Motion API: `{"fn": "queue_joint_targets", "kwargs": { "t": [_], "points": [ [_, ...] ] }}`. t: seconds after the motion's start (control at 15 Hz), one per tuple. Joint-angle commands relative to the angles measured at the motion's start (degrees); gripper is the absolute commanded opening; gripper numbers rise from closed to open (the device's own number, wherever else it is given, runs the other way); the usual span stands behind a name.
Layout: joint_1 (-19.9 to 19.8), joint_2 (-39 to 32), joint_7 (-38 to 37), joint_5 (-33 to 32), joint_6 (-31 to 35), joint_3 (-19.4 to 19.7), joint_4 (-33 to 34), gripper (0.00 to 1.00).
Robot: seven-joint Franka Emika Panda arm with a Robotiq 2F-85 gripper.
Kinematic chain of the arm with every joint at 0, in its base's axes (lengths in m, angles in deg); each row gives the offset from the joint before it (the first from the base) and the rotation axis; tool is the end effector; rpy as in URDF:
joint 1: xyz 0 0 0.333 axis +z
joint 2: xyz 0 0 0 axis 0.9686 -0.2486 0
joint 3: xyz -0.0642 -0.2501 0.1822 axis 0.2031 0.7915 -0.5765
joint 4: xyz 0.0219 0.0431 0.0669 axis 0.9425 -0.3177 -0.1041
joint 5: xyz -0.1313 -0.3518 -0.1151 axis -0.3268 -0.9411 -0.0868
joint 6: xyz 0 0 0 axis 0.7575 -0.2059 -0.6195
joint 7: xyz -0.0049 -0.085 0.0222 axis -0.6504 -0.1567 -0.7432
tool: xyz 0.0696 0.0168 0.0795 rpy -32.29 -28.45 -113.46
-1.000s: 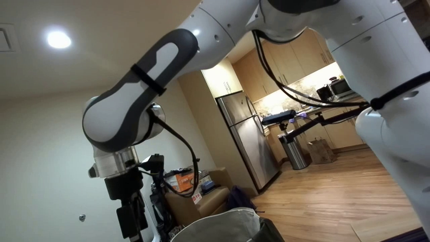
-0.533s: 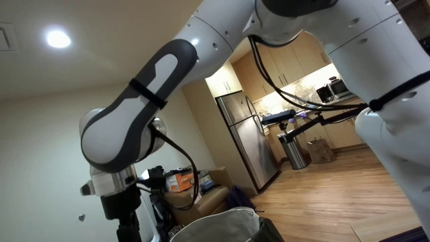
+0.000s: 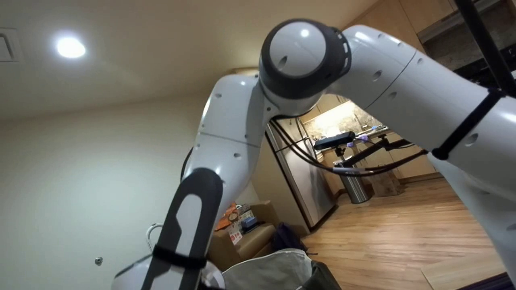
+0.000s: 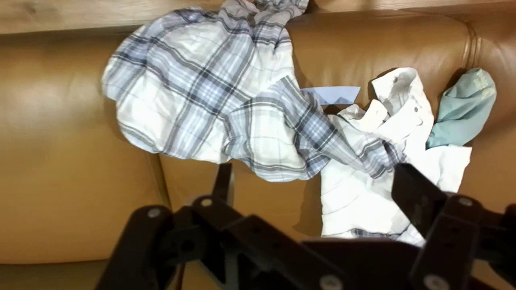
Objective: Put the blue piece of clothing into the washing basket.
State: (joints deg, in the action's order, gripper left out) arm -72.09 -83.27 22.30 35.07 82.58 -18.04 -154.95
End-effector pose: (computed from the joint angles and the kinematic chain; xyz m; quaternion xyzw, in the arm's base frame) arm 0.5993 0.1475 0.2196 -0.8802 -0.4692 -0.0561 0.0434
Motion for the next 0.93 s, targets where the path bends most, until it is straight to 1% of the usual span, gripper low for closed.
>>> {"fn": "queue_joint_targets", "kwargs": {
  "t": [0.0, 0.07, 0.2, 0.27, 0.33, 0.4, 0.53, 0.6, 0.73, 0.87],
  "points": [
    [-1.27, -2.66, -0.69, -1.34, 0.72, -1.71, 0.82, 1.00],
    [-1.27, -3.54, -0.79, -1.53, 0.83, -1.74, 1.22, 1.00],
    [-1.40, -2.61, -0.73, -1.45, 0.70, -1.63, 1.35, 1.00],
    [0.62, -0.16, -2.91, -3.90, 1.89, 0.03, -0.35, 1.00],
    [2.30, -0.67, -4.20, -6.98, 2.35, 1.47, 0.21, 1.00],
    [2.60, -2.55, -4.01, -9.03, 2.74, 1.55, 1.62, 1.00],
    [2.87, -8.75, -2.27, -12.52, 4.36, 1.46, 5.84, 1.00],
    [2.12, -12.69, -0.21, -12.61, 3.83, 0.38, 9.02, 1.00],
    [-0.44, -19.99, 4.96, -10.79, 3.10, -3.23, 15.36, 1.00],
    [-1.40, -27.38, 8.99, -10.57, 0.69, -5.25, 22.42, 1.00]
  ]
}}
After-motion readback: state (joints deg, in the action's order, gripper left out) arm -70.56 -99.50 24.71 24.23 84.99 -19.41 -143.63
